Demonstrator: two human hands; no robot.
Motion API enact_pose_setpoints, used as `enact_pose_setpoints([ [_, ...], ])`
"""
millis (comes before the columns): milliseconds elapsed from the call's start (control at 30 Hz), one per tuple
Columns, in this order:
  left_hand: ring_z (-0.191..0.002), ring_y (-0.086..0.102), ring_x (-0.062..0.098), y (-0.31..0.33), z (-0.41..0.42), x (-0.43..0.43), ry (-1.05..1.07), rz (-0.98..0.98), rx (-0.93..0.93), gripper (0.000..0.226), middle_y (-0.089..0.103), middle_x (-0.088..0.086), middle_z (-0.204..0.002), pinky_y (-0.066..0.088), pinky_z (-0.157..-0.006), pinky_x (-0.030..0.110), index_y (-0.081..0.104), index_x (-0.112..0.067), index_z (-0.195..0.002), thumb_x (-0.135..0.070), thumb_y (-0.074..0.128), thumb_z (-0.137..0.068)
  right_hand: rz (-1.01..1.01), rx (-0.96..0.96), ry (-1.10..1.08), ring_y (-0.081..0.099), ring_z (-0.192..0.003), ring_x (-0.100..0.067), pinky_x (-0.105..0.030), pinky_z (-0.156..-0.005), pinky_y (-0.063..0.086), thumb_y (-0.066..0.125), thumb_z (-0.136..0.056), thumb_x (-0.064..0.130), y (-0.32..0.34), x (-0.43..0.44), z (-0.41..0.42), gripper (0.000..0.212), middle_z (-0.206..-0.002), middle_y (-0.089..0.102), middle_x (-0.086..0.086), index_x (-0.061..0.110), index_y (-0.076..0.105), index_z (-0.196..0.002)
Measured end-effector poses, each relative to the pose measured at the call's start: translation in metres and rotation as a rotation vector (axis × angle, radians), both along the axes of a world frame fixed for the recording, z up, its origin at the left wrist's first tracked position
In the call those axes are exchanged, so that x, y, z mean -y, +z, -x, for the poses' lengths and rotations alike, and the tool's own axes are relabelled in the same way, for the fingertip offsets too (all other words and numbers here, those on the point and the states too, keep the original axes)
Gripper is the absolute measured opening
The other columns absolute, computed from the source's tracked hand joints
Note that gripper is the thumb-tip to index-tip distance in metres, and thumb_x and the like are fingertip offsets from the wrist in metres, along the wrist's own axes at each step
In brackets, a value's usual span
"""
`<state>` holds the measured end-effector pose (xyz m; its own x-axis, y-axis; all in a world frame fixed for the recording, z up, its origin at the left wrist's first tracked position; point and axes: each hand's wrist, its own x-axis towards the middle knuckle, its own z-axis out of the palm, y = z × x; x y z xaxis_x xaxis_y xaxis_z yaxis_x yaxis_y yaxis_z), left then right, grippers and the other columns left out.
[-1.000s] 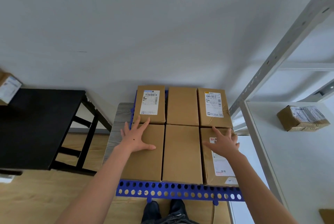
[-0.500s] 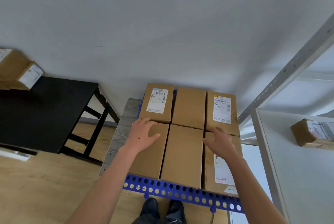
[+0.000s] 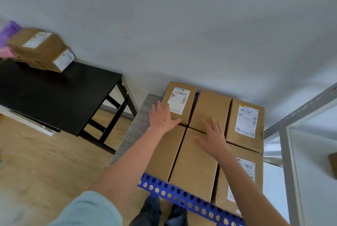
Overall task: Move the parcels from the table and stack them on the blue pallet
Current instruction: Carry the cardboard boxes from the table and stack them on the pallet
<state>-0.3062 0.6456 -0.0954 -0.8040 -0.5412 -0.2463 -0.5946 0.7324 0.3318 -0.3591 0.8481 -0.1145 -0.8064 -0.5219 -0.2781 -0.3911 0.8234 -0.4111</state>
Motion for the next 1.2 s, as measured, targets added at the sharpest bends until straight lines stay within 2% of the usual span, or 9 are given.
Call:
enact_pose_setpoints([
  [33,-0.142,0.003,0.045,-0.004,0.008,-0.001,0.028,-0.017,0.073,0.099,0.003,0.02,-0.156,0.011,-0.114,0.052,0.015,-0.017,-0.149,-0.067,0.058,-0.075,-0.018,-0.021,0.016,-0.011,-0.147,-0.032,-0.045,-0.118,0.004,0.054,-0.09,0.048,-0.003,0.002,0.0,0.076,-0.161,-0.003,-0.007,0.029,0.015,-0.152],
  [100,-0.139,-0.006,0.051,-0.012,0.021,-0.004,0.081,-0.037,0.158,0.115,-0.01,0.024,-0.155,0.004,-0.113,0.056,0.001,-0.018,-0.15,-0.075,0.058,-0.068,-0.037,-0.05,0.065,-0.013,-0.146,-0.032,-0.046,-0.118,0.002,0.048,-0.092,0.052,-0.007,0.006,-0.001,0.072,-0.161,-0.005,-0.007,0.034,0.014,-0.152],
  [200,-0.138,-0.001,0.053,-0.022,0.032,-0.009,0.115,-0.027,0.214,0.126,-0.01,0.027,-0.154,0.005,-0.114,0.056,-0.004,-0.016,-0.15,-0.08,0.059,-0.06,-0.063,-0.072,0.109,-0.016,-0.146,-0.032,-0.046,-0.118,-0.002,0.04,-0.094,0.054,-0.012,0.006,-0.002,0.064,-0.161,-0.005,-0.006,0.038,0.016,-0.151],
  [300,-0.139,0.005,0.049,-0.029,0.034,-0.011,0.119,-0.026,0.214,0.128,-0.007,0.027,-0.154,0.006,-0.114,0.056,-0.002,-0.015,-0.15,-0.081,0.058,-0.058,-0.068,-0.086,0.12,-0.016,-0.146,-0.032,-0.046,-0.118,-0.002,0.037,-0.095,0.055,-0.015,0.003,-0.002,0.061,-0.162,-0.005,-0.004,0.039,0.018,-0.15],
  [767,-0.142,0.001,0.043,-0.027,0.042,-0.007,0.049,-0.011,0.245,0.13,-0.008,0.026,-0.154,-0.001,-0.112,0.059,-0.005,-0.014,-0.15,-0.075,0.062,-0.057,-0.08,-0.056,0.168,-0.014,-0.146,-0.032,-0.046,-0.118,0.0,0.04,-0.093,0.056,-0.02,0.001,0.006,0.062,-0.162,-0.004,-0.006,0.039,0.022,-0.15],
  [933,-0.142,-0.01,0.043,-0.023,0.038,-0.001,0.001,0.001,0.286,0.126,-0.014,0.024,-0.155,-0.005,-0.111,0.06,-0.008,-0.015,-0.15,-0.079,0.056,-0.062,-0.103,-0.033,0.169,-0.014,-0.146,-0.033,-0.046,-0.118,0.0,0.041,-0.094,0.052,-0.012,0.002,0.005,0.061,-0.161,-0.005,-0.007,0.038,0.02,-0.15],
  [1067,-0.142,-0.015,0.039,-0.011,0.023,0.009,-0.077,0.006,0.165,0.113,-0.016,0.015,-0.156,-0.006,-0.112,0.057,-0.004,-0.022,-0.151,-0.076,0.053,-0.07,-0.044,-0.005,0.142,-0.011,-0.147,-0.032,-0.045,-0.118,0.002,0.045,-0.095,0.045,0.0,0.005,0.003,0.061,-0.161,-0.005,-0.006,0.036,0.021,-0.15],
  [1133,-0.144,-0.005,0.036,0.001,0.011,0.015,-0.094,-0.008,0.034,0.096,-0.004,0.012,-0.158,0.0,-0.113,0.056,0.007,-0.026,-0.151,-0.067,0.053,-0.077,0.003,-0.002,0.134,-0.009,-0.147,-0.031,-0.043,-0.118,0.002,0.045,-0.096,0.043,0.008,0.01,0.002,0.059,-0.162,-0.003,-0.005,0.035,0.023,-0.15],
  [1200,-0.141,0.023,0.031,0.012,-0.009,0.02,-0.119,-0.077,-0.087,0.072,0.028,0.008,-0.153,0.017,-0.113,0.053,0.028,-0.027,-0.145,-0.055,0.053,-0.083,0.037,0.005,0.137,-0.004,-0.148,-0.029,-0.042,-0.118,0.003,0.047,-0.097,0.037,0.017,0.02,-0.001,0.058,-0.161,0.005,-0.006,0.031,0.026,-0.15],
])
